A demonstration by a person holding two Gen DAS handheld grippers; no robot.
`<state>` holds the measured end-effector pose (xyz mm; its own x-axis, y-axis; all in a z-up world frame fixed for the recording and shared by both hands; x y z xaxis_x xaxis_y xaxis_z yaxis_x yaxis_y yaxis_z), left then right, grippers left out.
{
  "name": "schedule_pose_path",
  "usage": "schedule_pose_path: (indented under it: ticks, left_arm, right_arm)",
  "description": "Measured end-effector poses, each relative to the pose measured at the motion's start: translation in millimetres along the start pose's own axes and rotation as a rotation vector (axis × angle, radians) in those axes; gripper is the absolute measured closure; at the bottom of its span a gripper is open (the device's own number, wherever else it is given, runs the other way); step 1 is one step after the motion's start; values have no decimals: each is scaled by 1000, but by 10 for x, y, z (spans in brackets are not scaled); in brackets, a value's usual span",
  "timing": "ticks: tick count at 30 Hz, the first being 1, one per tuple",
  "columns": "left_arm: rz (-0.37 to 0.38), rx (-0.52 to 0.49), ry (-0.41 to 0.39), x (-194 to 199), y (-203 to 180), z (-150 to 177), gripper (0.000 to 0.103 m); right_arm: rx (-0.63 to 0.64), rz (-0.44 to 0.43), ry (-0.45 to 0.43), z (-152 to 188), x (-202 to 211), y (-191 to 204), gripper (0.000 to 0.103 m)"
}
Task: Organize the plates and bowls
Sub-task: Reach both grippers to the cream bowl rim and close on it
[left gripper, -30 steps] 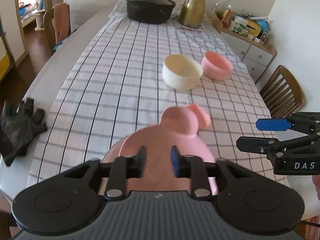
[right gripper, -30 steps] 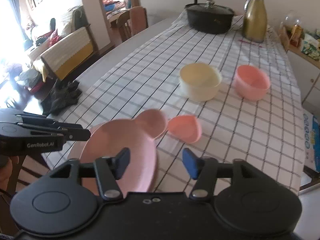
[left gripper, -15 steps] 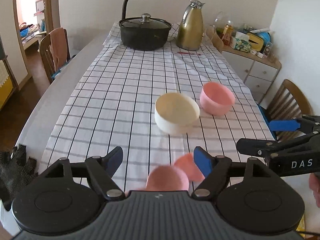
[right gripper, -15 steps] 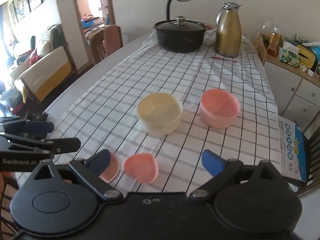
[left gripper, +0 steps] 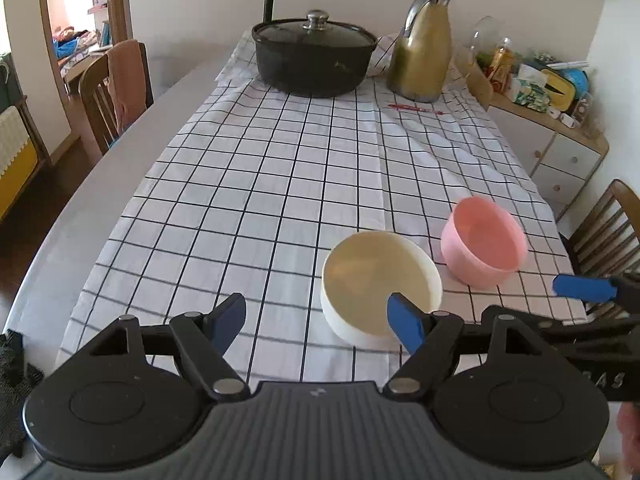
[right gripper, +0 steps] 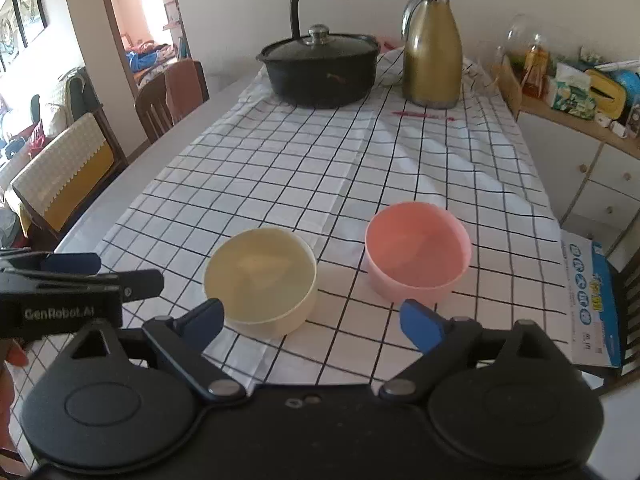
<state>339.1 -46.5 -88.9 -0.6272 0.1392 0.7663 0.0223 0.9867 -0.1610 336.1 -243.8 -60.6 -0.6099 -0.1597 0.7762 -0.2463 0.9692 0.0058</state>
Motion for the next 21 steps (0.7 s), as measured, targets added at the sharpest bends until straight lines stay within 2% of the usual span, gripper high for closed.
schedule_pose_path:
  ticks: [2,5,9,15,17,18,20,21]
  left_arm:
    - [-8,0,9,-119,-4,-45,25]
    - [-11,6,28,-295,-7,-81,25]
    - [-16,11,57,-509,-2,-85,25]
    - [-19,5,72,-746,0,-81,26]
    - [-20,14,75,-808,9,-72,32]
    - [-15,16,81,-832,12,-75,40]
    - [-15,21,95,-887,16,-70,45]
    - [-16,22,99,-908,14,-69,52]
  right_arm:
    - [-3,-6,21,-17,-124,-13,16]
    - [-30,-17,66,-35,-318,-29,27]
    - [-52,-68,124,-30,-547,-6,37]
    - [-41,-47,148,-28,-790,36,49]
    - [-45,-44,159,-28,-862,35,52]
    - [-48,-40,163,-29,-888,32,55]
    - [-54,-38,175,-27,-925,19,58]
    - [-59,-40,178,-28,-932,11,61]
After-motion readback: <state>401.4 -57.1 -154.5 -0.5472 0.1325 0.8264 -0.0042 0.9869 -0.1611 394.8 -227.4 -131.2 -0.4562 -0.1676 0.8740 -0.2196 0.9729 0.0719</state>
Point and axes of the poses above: each gripper's, at about its wrist camera, not at the fingertips, and x roughly against the way its jaws point, y to its left, z to its underside, the point moved 4 cm from there along -x, roughly the way its jaws point, and after that the axes turned 5 degrees about z, right-handed, at the moved point
